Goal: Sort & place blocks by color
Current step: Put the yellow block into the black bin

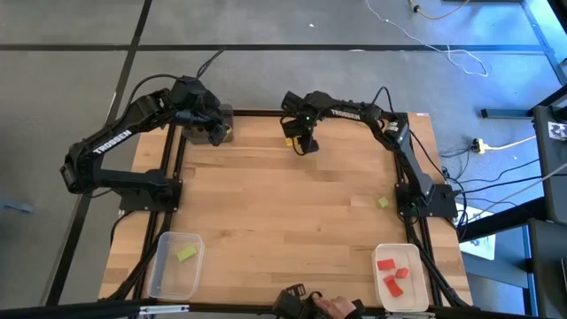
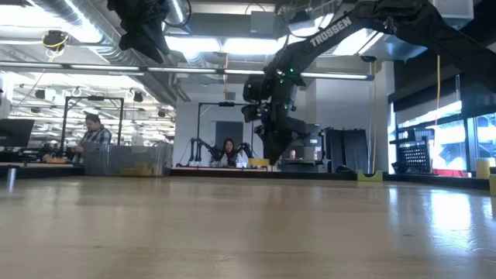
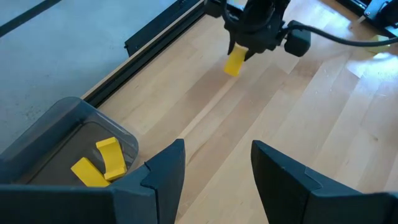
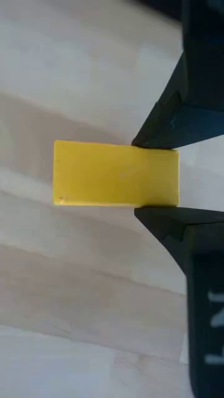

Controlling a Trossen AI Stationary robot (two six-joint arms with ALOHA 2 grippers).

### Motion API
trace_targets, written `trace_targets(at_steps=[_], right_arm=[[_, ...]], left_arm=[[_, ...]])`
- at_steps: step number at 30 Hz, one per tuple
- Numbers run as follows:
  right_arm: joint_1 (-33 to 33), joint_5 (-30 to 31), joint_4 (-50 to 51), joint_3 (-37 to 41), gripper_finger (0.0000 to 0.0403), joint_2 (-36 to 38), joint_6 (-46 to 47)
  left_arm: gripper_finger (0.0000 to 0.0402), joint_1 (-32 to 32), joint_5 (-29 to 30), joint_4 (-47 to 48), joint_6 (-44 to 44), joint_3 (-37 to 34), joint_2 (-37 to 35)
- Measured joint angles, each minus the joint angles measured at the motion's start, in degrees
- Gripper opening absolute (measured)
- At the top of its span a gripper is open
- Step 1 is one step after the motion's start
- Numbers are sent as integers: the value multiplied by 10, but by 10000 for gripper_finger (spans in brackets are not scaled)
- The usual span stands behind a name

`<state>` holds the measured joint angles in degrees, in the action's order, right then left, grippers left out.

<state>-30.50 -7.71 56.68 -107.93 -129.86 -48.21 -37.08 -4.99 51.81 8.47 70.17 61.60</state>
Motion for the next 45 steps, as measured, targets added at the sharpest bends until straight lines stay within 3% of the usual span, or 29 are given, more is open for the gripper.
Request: trace_targets(at_steps=[18, 24, 33, 38, 45], right_arm=[[53, 6, -11, -186, 126, 2, 29], [68, 13, -41, -199, 126, 2, 29], [89, 137, -91, -199, 126, 2, 28], [98, 141, -118, -199, 126, 2, 28], [109, 141, -138, -199, 126, 3, 26]], left_arm=[[174, 0, 5, -47, 1, 0, 0], [174, 0, 11, -79, 4, 0, 0], [174, 0, 10, -71, 107, 0, 0], [174, 0, 9, -70, 200, 0, 26], [174, 0, -31, -118, 205, -32, 59]])
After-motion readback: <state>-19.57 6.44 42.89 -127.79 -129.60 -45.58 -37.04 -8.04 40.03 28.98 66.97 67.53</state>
